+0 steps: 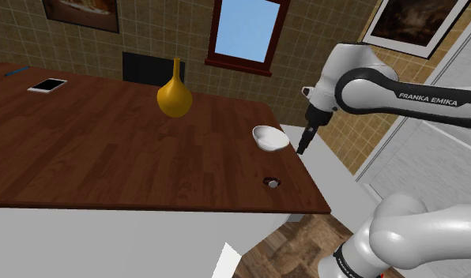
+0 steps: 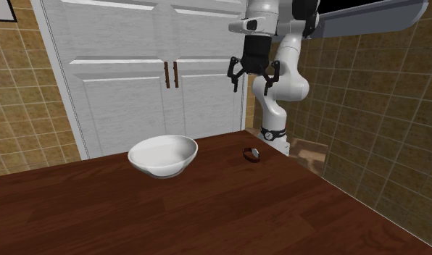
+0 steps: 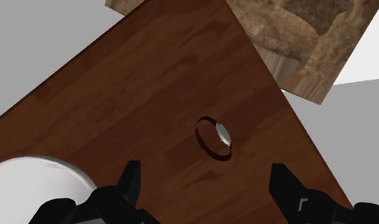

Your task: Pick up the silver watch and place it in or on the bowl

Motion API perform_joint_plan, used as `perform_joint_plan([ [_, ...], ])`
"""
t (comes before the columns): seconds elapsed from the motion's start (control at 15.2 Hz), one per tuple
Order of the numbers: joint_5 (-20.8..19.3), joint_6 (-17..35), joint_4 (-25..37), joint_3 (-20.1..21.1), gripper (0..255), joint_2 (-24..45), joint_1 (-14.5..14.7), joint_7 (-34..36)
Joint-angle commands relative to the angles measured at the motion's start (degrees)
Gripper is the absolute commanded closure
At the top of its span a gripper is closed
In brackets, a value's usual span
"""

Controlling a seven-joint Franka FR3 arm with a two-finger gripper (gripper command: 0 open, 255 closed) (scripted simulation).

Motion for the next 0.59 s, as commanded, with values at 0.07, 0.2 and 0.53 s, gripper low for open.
perform_joint_plan([
  [0.07,0.07,7.34,-4.74,-0.33,0,1.01,2.24,-3.68],
  [0.2,0.13,12.38,-7.66,-0.53,0,2.22,3.75,-6.03],
  [0.53,0.26,25.70,-13.81,-1.08,0,7.14,7.64,-11.93],
])
